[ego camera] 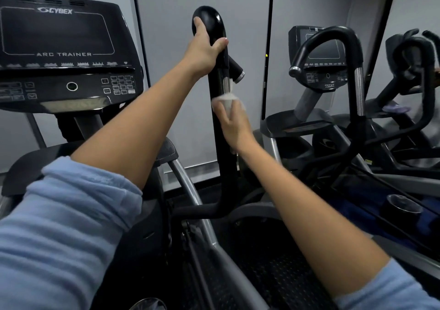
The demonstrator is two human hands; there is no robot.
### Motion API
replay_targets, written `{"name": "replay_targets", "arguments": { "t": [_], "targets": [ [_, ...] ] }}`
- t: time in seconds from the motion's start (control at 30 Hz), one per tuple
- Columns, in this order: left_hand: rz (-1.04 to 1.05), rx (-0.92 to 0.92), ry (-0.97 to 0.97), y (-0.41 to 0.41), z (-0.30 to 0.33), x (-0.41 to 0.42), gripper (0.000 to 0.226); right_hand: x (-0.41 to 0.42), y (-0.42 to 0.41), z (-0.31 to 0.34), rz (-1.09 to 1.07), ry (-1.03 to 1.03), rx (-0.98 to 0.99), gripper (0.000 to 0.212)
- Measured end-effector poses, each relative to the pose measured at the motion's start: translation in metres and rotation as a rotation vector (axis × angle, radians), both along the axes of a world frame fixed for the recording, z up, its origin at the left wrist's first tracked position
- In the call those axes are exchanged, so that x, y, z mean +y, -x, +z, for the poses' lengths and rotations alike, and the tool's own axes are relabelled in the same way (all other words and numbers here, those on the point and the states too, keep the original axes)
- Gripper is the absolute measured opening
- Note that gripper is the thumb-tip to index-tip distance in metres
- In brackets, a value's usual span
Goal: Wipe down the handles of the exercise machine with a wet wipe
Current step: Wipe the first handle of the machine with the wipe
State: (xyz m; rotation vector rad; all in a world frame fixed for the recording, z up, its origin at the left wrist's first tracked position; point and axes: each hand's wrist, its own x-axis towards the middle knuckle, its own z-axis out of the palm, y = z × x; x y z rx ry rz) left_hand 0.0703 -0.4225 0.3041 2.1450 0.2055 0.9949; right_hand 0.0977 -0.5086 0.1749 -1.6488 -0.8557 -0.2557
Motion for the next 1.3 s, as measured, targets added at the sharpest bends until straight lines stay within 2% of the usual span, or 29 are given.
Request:
{"name": "replay_targets", "arguments": {
  "t": [0.13, 0.33, 0.43, 0.53, 0.57, 0.63, 0.8, 0.9, 1.03, 1.17, 1.3],
  "targets": [
    [0.014, 0.001, -0.008, 0.002, 0.0, -0.004, 0.078, -0.022, 0.02, -0.069, -0.002, 0.107, -0.058, 0.026],
    [0.014, 0.007, -0.007, 0.003, 0.0, -0.004, 0.078, 0.0, 0.011, -0.016, -0.177, 0.205, -0.265, 0.037],
    [-0.001, 0.004, 0.005, 0.002, -0.001, -0.003, 0.079, 0.004, 0.015, -0.052, -0.286, 0.231, -0.445, 0.037],
    [-0.001, -0.002, 0.002, 0.002, -0.001, -0.003, 0.079, -0.011, 0.04, -0.114, -0.26, 0.044, -0.302, 0.043],
    [-0.003, -0.001, -0.001, 0.003, -0.001, -0.003, 0.079, -0.014, 0.043, -0.125, -0.242, 0.037, -0.233, 0.042],
    [0.001, 0.003, -0.013, 0.003, -0.001, -0.003, 0.079, -0.014, 0.043, -0.124, -0.228, 0.05, -0.193, 0.038],
    [-0.003, 0.005, -0.017, 0.003, -0.001, -0.003, 0.079, -0.006, 0.035, -0.083, -0.226, 0.026, -0.263, 0.057],
    [-0.013, 0.004, -0.012, 0.003, -0.002, -0.003, 0.079, -0.011, 0.033, -0.12, -0.197, 0.019, -0.245, 0.061],
    [-0.018, -0.004, -0.005, 0.003, -0.002, -0.002, 0.079, -0.021, 0.042, -0.149, -0.09, -0.064, -0.062, 0.074],
    [0.001, 0.002, -0.011, 0.004, -0.003, -0.005, 0.078, -0.011, 0.034, -0.113, -0.156, -0.023, -0.147, 0.047],
    [-0.008, 0.0, -0.003, 0.004, -0.003, -0.004, 0.078, -0.013, 0.039, -0.133, -0.202, -0.05, -0.134, 0.041]
  ]
}}
